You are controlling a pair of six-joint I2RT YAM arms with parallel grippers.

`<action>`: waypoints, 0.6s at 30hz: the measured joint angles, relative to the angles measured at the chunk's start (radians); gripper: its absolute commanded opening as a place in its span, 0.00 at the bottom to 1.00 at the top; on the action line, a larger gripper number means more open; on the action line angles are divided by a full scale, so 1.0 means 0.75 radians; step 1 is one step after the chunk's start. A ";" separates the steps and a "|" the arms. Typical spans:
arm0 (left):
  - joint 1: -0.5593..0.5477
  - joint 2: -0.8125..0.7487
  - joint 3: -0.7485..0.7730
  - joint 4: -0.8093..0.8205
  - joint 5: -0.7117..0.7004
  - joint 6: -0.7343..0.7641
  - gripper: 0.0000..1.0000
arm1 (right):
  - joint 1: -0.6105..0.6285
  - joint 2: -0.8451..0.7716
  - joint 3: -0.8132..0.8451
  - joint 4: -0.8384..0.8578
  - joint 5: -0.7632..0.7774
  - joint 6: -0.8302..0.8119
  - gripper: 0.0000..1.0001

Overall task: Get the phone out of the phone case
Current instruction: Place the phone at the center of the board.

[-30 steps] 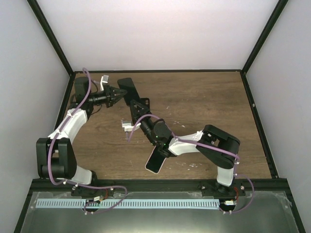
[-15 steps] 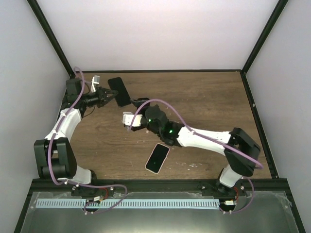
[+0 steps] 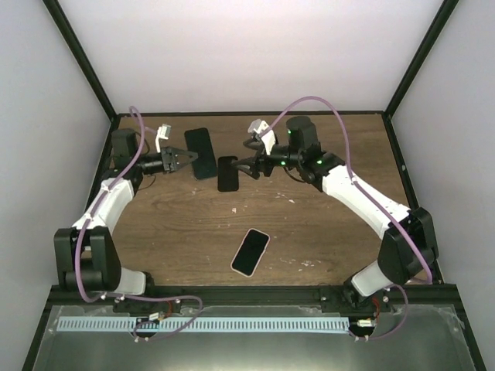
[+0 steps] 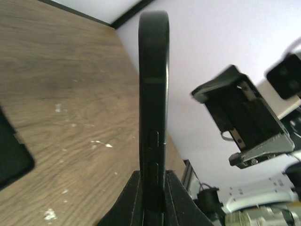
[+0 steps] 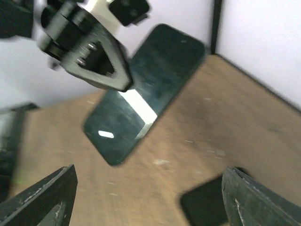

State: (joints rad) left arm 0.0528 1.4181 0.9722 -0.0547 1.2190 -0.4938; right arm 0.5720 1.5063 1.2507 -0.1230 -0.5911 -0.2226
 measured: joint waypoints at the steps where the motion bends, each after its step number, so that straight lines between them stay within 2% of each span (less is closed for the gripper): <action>1: -0.018 -0.017 -0.007 0.009 0.014 0.003 0.00 | -0.009 0.000 -0.001 0.007 -0.064 0.063 0.80; 4: -0.073 -0.085 -0.015 0.029 0.049 0.017 0.00 | -0.009 0.008 -0.004 0.056 -0.270 0.287 0.78; 7: -0.134 -0.171 -0.023 0.055 0.067 0.038 0.00 | -0.001 0.015 -0.017 0.138 -0.416 0.491 0.72; 14: -0.229 -0.265 -0.085 0.199 0.060 0.030 0.00 | -0.002 0.068 -0.034 0.299 -0.587 0.787 0.49; 18: -0.241 -0.264 -0.151 0.285 0.054 -0.026 0.00 | -0.002 0.102 -0.076 0.426 -0.638 0.923 0.31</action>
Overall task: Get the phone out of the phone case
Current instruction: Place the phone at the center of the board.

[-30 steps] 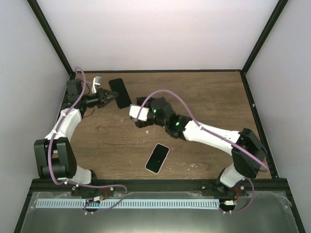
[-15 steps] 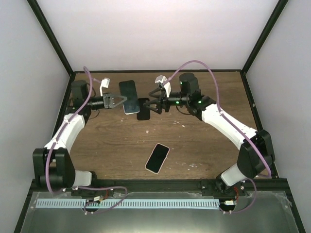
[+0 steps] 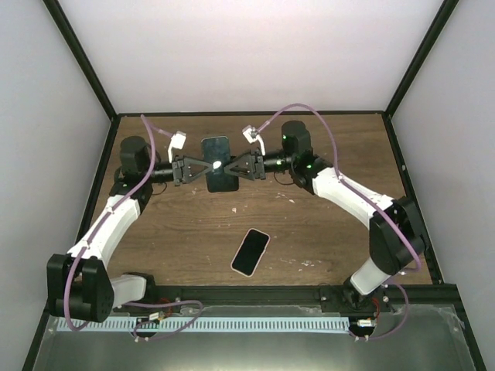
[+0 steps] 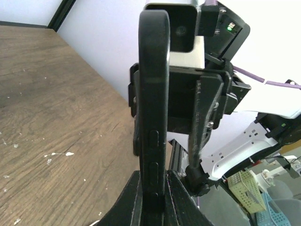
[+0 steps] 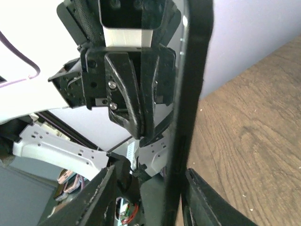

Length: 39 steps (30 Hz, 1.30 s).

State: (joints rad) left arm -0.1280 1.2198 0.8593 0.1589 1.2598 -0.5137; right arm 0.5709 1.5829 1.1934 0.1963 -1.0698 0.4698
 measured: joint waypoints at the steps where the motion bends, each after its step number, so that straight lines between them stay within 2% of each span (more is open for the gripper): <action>1: -0.004 0.001 -0.012 0.021 -0.003 -0.013 0.00 | 0.000 0.006 -0.010 0.014 -0.008 0.014 0.28; 5: -0.017 0.002 -0.022 0.085 -0.004 -0.049 0.00 | 0.000 0.025 -0.047 0.073 -0.032 0.093 0.18; 9: -0.023 0.005 -0.022 0.122 -0.007 -0.073 0.00 | 0.000 0.031 -0.060 0.149 -0.051 0.169 0.02; 10: -0.024 0.006 -0.022 0.125 -0.004 -0.080 0.02 | 0.000 0.033 -0.060 0.162 -0.062 0.176 0.01; 11: -0.024 0.007 -0.022 0.125 0.002 -0.084 0.11 | 0.000 0.036 -0.060 0.178 -0.077 0.178 0.01; 15: -0.025 0.021 -0.001 0.084 -0.026 -0.047 0.67 | 0.000 0.053 -0.060 0.207 -0.090 0.221 0.01; 16: -0.026 0.027 0.010 0.057 -0.041 -0.020 0.77 | -0.003 0.058 -0.060 0.207 -0.090 0.234 0.01; 19: -0.026 0.033 0.056 -0.074 -0.111 0.069 0.97 | -0.015 0.064 -0.060 0.180 -0.081 0.238 0.01; 20: -0.026 0.033 0.081 -0.128 -0.145 0.107 0.99 | -0.025 0.064 -0.060 0.165 -0.072 0.233 0.01; 28: 0.025 0.031 0.164 -0.403 -0.334 0.357 1.00 | -0.195 0.101 -0.061 -0.008 0.042 0.156 0.01; 34: 0.039 0.005 0.166 -0.572 -0.455 0.506 1.00 | -0.298 0.294 -0.024 -0.172 0.085 0.094 0.01; 39: 0.051 -0.050 0.132 -0.577 -0.497 0.542 1.00 | -0.332 0.457 0.059 -0.314 0.134 0.032 0.01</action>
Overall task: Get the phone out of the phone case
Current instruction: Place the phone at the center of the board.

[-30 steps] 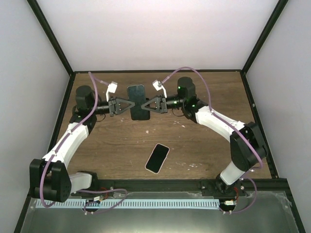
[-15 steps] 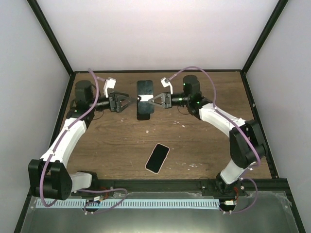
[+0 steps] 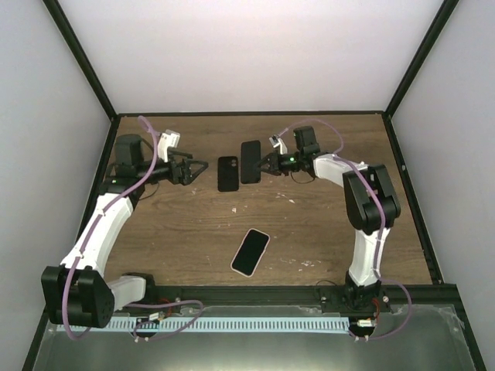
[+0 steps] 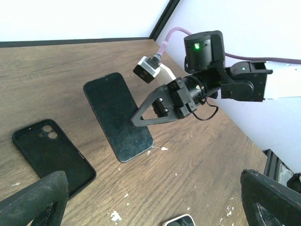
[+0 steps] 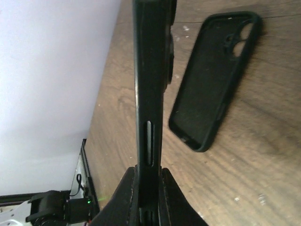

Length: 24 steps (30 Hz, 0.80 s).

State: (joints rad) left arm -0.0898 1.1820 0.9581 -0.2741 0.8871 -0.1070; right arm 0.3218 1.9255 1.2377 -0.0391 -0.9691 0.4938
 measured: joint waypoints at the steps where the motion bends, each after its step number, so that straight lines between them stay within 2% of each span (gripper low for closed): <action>1: 0.002 -0.002 -0.002 0.000 -0.006 0.004 1.00 | -0.004 0.030 0.025 -0.018 0.003 -0.007 0.01; 13: 0.003 0.022 -0.006 0.002 -0.021 0.009 1.00 | -0.043 0.341 0.283 -0.180 -0.015 -0.020 0.01; 24: 0.003 0.053 -0.007 0.010 -0.030 0.004 1.00 | -0.043 0.491 0.392 -0.250 -0.052 -0.011 0.05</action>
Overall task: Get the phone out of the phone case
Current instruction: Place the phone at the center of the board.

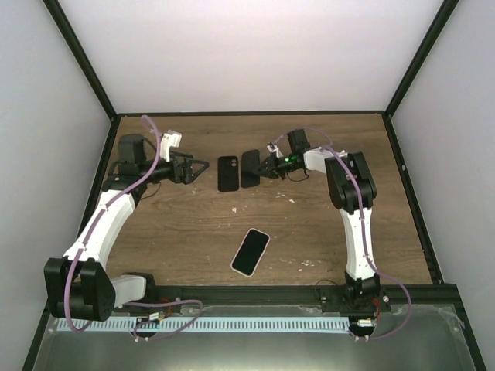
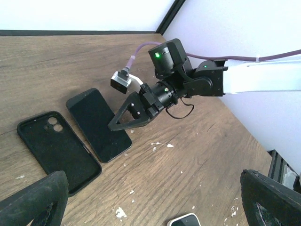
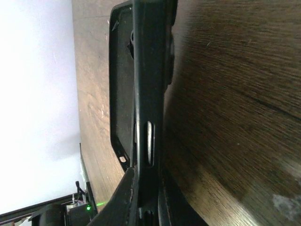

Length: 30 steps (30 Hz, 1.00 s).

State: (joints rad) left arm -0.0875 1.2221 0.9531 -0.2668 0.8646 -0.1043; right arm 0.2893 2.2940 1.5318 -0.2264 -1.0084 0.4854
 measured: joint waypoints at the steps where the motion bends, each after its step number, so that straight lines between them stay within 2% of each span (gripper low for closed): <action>1: 0.000 0.000 0.000 0.000 -0.001 0.000 1.00 | 0.000 0.009 0.007 -0.003 -0.013 0.003 0.05; 11: 0.000 0.007 0.000 0.005 -0.010 -0.001 1.00 | 0.026 0.027 0.024 -0.032 -0.047 0.012 0.05; 19: 0.000 0.013 -0.001 0.005 -0.012 -0.008 1.00 | 0.047 0.027 0.035 -0.076 -0.010 0.002 0.38; 30: 0.000 0.013 -0.012 0.013 -0.021 -0.010 1.00 | 0.125 -0.013 0.085 -0.165 0.165 -0.123 0.67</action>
State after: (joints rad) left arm -0.0875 1.2316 0.9440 -0.2569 0.8486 -0.1116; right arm 0.3832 2.2841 1.5959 -0.3500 -0.8845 0.3935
